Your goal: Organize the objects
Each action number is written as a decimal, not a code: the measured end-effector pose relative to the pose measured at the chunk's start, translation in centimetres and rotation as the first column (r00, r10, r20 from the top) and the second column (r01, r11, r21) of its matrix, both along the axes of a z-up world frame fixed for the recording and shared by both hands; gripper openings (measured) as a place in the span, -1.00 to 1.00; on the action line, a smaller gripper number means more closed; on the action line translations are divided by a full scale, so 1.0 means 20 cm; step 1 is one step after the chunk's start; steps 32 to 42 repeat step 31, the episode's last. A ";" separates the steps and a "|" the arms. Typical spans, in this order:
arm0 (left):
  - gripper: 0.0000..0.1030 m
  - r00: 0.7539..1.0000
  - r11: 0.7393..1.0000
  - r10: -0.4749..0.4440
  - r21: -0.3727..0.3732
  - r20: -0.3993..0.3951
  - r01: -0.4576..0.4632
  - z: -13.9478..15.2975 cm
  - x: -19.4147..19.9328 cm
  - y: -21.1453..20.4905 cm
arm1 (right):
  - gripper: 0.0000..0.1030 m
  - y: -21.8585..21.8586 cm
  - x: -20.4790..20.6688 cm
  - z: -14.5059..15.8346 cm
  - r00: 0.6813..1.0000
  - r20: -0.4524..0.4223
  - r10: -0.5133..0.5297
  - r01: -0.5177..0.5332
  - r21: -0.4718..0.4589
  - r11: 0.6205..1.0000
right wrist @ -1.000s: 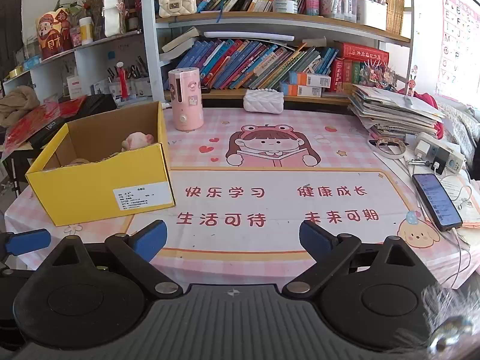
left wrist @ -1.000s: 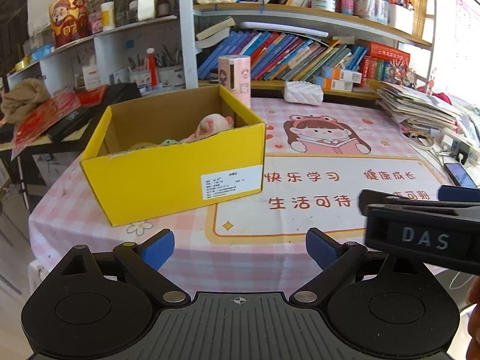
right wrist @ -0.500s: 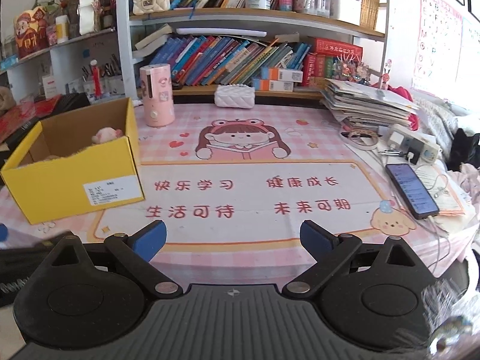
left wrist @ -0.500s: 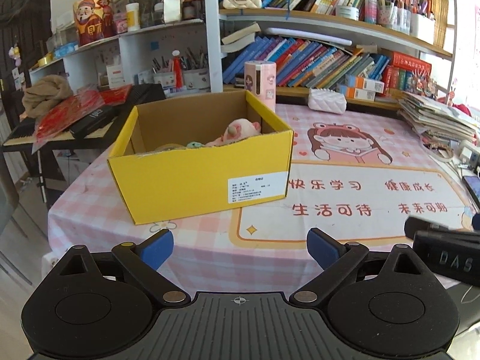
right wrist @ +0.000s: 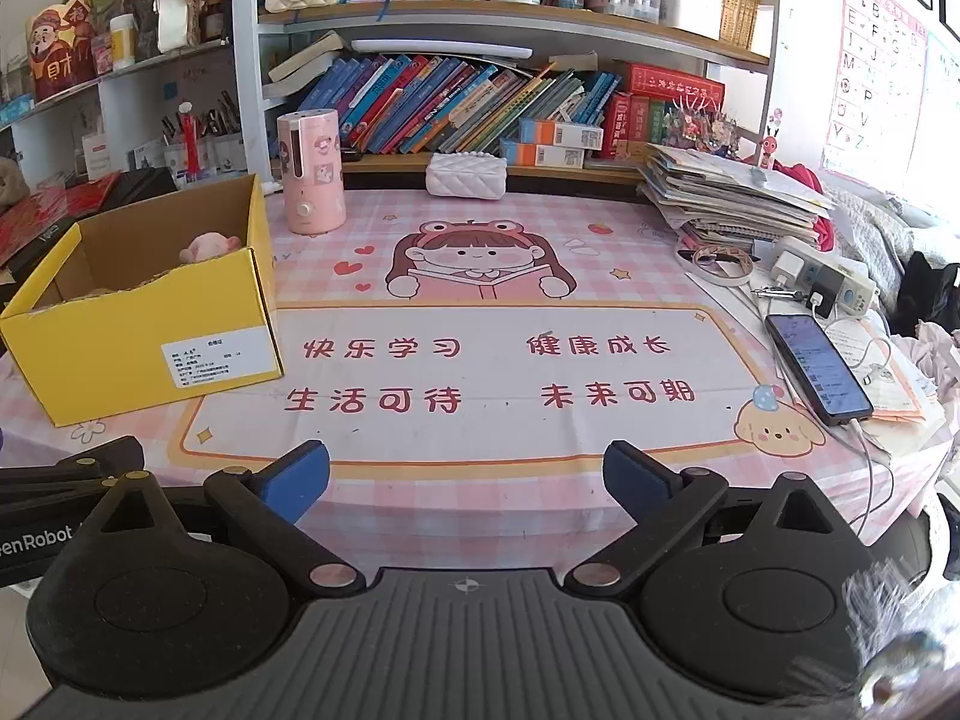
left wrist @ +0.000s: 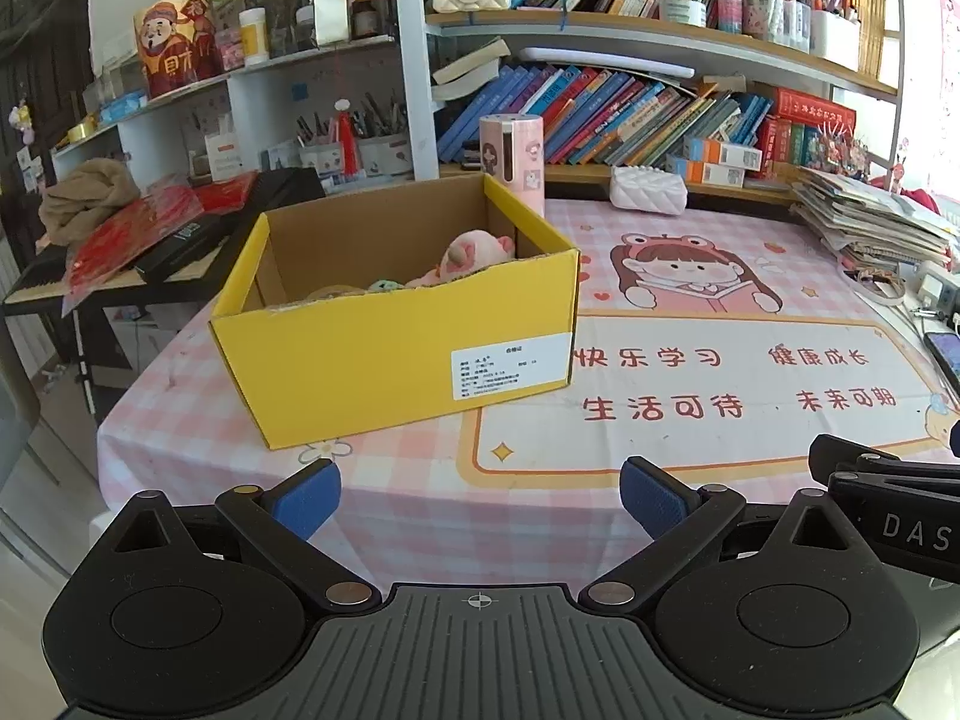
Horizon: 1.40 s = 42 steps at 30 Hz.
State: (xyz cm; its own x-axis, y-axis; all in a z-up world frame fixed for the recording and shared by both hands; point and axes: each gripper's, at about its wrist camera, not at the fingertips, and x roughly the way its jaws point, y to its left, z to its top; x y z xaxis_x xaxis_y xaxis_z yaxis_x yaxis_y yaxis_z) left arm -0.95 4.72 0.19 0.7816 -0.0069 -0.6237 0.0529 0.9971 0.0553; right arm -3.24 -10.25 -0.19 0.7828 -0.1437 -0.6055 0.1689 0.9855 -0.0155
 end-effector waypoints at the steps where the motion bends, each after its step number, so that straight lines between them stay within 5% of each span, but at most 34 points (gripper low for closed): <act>1: 0.96 1.000 1.000 0.001 -0.002 -0.001 -0.001 0.00 0.00 0.00 | 0.94 0.00 0.00 0.00 1.000 0.000 -0.001 0.001 -0.001 1.000; 42: 0.97 1.000 0.999 0.015 -0.041 -0.019 -0.016 0.00 0.00 0.02 | 0.99 -0.02 0.00 -0.03 1.000 -0.018 -0.003 0.003 -0.004 1.000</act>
